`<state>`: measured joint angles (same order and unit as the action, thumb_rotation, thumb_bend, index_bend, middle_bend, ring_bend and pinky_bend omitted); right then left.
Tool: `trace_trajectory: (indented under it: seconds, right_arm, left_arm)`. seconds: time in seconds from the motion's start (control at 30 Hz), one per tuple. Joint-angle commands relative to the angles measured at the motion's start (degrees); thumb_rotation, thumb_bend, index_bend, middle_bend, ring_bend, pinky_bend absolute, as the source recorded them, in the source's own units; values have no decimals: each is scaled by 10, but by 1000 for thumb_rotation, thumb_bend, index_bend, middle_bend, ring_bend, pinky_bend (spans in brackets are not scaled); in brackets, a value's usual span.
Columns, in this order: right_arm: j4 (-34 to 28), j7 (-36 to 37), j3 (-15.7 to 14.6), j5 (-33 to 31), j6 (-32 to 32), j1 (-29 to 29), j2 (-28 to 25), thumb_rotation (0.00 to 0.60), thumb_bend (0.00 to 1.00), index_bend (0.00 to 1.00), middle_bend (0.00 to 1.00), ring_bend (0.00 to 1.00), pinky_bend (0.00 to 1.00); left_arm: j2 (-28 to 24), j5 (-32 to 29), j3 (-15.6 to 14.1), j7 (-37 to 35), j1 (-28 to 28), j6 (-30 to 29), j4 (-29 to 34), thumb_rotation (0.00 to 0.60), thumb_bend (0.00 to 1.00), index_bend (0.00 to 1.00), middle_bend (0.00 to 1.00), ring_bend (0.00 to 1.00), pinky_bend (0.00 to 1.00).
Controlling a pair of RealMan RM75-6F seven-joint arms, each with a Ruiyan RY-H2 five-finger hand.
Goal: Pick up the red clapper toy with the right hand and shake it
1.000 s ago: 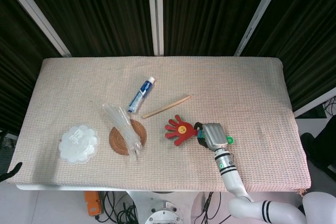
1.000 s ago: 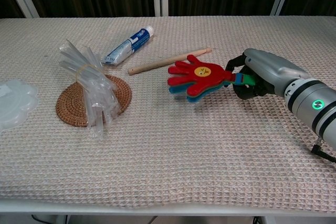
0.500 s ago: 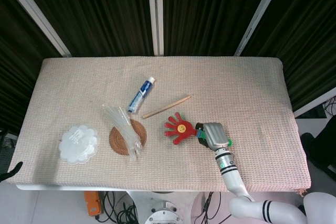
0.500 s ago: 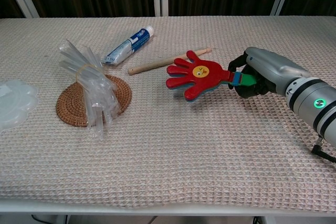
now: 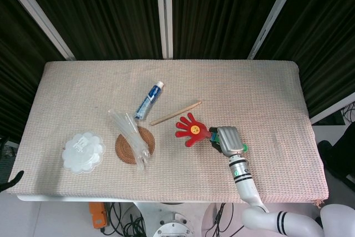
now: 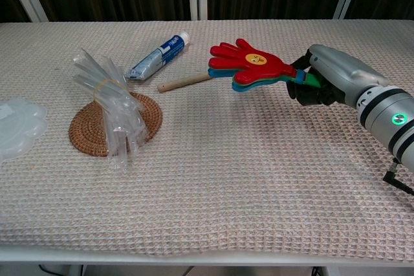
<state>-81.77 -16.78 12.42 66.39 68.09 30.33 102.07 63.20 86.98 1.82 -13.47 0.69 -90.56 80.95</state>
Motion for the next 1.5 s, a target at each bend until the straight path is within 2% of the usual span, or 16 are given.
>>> trace_trajectory:
  seconds: [0.03, 0.23, 0.33, 0.5, 0.57, 0.67, 0.8, 0.83, 0.97, 1.1, 1.17, 1.3, 1.4, 1.47, 1.5]
  right_arm:
    - [3, 19, 5, 17, 8, 1, -4, 600, 898, 1000, 1000, 1000, 1000]
    - [11, 109, 32, 65, 29, 7, -15, 600, 907, 1000, 1000, 1000, 1000]
    - [-5, 186, 60, 73, 23, 13, -32, 600, 913, 1000, 1000, 1000, 1000]
    - [-47, 420, 119, 77, 2, 17, -64, 600, 961, 1000, 1000, 1000, 1000]
    - [-58, 483, 142, 69, -1, 17, -73, 600, 972, 1000, 1000, 1000, 1000]
    - [-73, 526, 160, 56, -11, 17, -90, 600, 967, 1000, 1000, 1000, 1000]
    - [-79, 531, 158, 60, -18, 18, -106, 600, 967, 1000, 1000, 1000, 1000]
    - [-75, 520, 154, 65, -17, 20, -109, 600, 967, 1000, 1000, 1000, 1000]
    - [-42, 373, 112, 99, -30, 42, -128, 600, 956, 1000, 1000, 1000, 1000]
    - [-6, 125, 59, 139, -56, 73, -156, 600, 938, 1000, 1000, 1000, 1000]
    - [-8, 32, 46, 131, -74, 82, -167, 600, 931, 1000, 1000, 1000, 1000]
    - [-53, -133, 36, 56, -113, 93, -193, 600, 928, 1000, 1000, 1000, 1000]
    - [-86, -201, 32, 7, -130, 103, -212, 600, 919, 1000, 1000, 1000, 1000]
    - [-101, -201, 35, -11, -132, 105, -217, 600, 914, 1000, 1000, 1000, 1000]
    - [-108, -178, 40, -11, -127, 104, -217, 600, 913, 1000, 1000, 1000, 1000]
  left_arm:
    - [-1, 0, 0, 1, 0, -1, 2, 600, 210, 57, 91, 2, 130]
    - [-3, 1, 2, 6, -1, -2, 7, 600, 210, 57, 91, 2, 131]
    - [-5, 1, 3, 7, -2, -3, 10, 600, 210, 57, 91, 2, 131]
    - [-6, 2, 4, 7, -3, -3, 14, 600, 210, 56, 91, 2, 130]
    - [-7, 3, 4, 7, -3, -3, 15, 600, 210, 56, 91, 2, 130]
    - [-8, 3, 4, 7, -4, -2, 15, 600, 209, 57, 91, 2, 129]
    - [-8, 3, 5, 7, -5, -1, 16, 600, 210, 57, 91, 2, 129]
    - [-8, 3, 5, 8, -5, -1, 15, 600, 209, 57, 91, 2, 129]
    - [-7, 3, 4, 8, -6, 1, 15, 600, 209, 57, 91, 2, 129]
    - [-7, 3, 4, 9, -7, 1, 15, 600, 210, 57, 91, 2, 129]
    - [-6, 3, 4, 9, -7, 2, 15, 600, 210, 57, 91, 2, 129]
    - [-5, 3, 4, 8, -7, 2, 14, 600, 210, 57, 91, 2, 129]
    - [-6, 3, 4, 8, -7, 2, 13, 600, 210, 57, 91, 2, 129]
    - [-6, 3, 4, 8, -7, 1, 14, 600, 209, 57, 91, 2, 128]
    - [-6, 3, 4, 8, -7, 1, 14, 600, 210, 57, 91, 2, 128]
